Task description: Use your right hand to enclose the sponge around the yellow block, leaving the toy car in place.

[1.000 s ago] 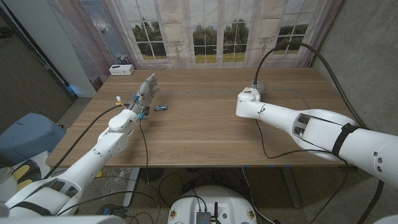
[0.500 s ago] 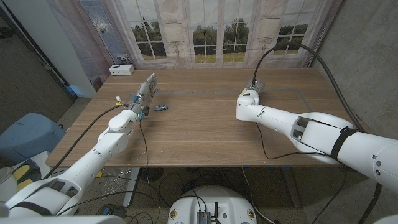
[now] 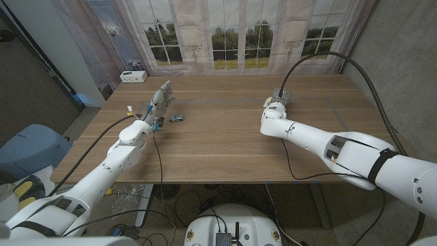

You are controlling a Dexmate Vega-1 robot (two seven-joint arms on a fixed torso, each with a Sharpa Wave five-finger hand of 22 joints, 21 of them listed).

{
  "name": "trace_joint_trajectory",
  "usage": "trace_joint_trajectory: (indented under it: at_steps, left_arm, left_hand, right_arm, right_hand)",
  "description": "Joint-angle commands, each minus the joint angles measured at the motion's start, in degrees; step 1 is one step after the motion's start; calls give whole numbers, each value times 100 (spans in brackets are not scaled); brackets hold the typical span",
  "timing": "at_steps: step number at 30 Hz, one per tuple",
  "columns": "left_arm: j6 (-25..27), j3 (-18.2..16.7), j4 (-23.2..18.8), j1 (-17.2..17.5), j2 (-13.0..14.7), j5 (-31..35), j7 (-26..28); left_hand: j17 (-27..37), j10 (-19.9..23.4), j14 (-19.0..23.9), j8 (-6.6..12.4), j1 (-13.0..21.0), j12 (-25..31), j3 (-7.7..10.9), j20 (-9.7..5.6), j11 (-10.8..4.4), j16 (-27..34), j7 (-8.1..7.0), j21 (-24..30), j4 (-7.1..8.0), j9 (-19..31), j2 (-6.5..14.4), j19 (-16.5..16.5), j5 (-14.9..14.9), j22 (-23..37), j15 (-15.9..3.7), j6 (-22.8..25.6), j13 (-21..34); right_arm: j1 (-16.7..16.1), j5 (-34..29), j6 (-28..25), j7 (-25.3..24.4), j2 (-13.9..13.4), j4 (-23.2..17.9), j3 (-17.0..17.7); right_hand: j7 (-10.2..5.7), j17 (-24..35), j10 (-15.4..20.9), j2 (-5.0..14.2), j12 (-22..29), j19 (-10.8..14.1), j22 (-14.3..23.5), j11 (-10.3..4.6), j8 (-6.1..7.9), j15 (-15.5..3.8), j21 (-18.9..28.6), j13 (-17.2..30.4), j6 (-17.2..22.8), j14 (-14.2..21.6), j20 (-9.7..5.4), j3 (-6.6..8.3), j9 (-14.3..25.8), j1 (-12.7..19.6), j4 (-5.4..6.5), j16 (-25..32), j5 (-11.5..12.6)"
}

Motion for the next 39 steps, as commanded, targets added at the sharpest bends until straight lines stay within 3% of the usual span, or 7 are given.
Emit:
trace_joint_trajectory:
  at_steps: [1, 17, 26, 39]
  left_arm:
    - [-29, -2, -47, 26, 13, -13, -41]
    - [2, -11, -265, 135, 70, 16, 45]
    - [15, -35, -393, 221, 105, 24, 122]
    - [14, -37, -476, 258, 131, 45, 144]
  left_hand:
    - [30, -25, -111, 10, 9, 12, 13, 43, 14, 23, -27, -37, -22, 14, 34, -15, 44, 20, 17, -22, 18]
    - [31, -17, -105, 11, 9, 16, 10, 49, 22, 26, -29, -37, -28, 14, 35, -12, 43, 20, 27, -21, 18]
    - [31, -20, -103, 11, 8, 14, 8, 51, 20, 26, -27, -38, -29, 14, 35, -11, 42, 20, 33, -23, 18]
    - [31, -18, -100, 13, 7, 15, 6, 53, 23, 27, -22, -38, -32, 14, 36, -8, 42, 20, 36, -16, 18]
  right_arm:
    - [-571, 89, 178, -713, -313, -915, 733]
    - [-1275, 530, 621, -1190, -573, -1828, 1654]
    - [-1818, 1349, 1517, -1173, -730, -2360, 2521]
    - [-2225, 2055, 2187, -1038, -938, -2809, 3046]
  right_hand:
    - [-966, 17, 548, 280, 49, 88, 8, -585, -16, -923, 46, 45, 1028, 44, -13, 52, 10, 317, 15, -27, -31]
    - [-930, 61, 501, 273, 135, 150, 12, -562, -44, -908, 78, 138, 1010, 93, -16, 112, 28, 309, 60, -89, -97]
    - [-913, 87, 462, 278, 181, 198, 17, -543, -58, -908, 104, 192, 1004, 92, -13, 158, 39, 317, 76, -140, -135]
    - [-886, 154, 416, 278, 246, 313, 28, -506, -78, -900, 166, 257, 969, 73, -15, 215, 74, 320, 100, -199, -197]
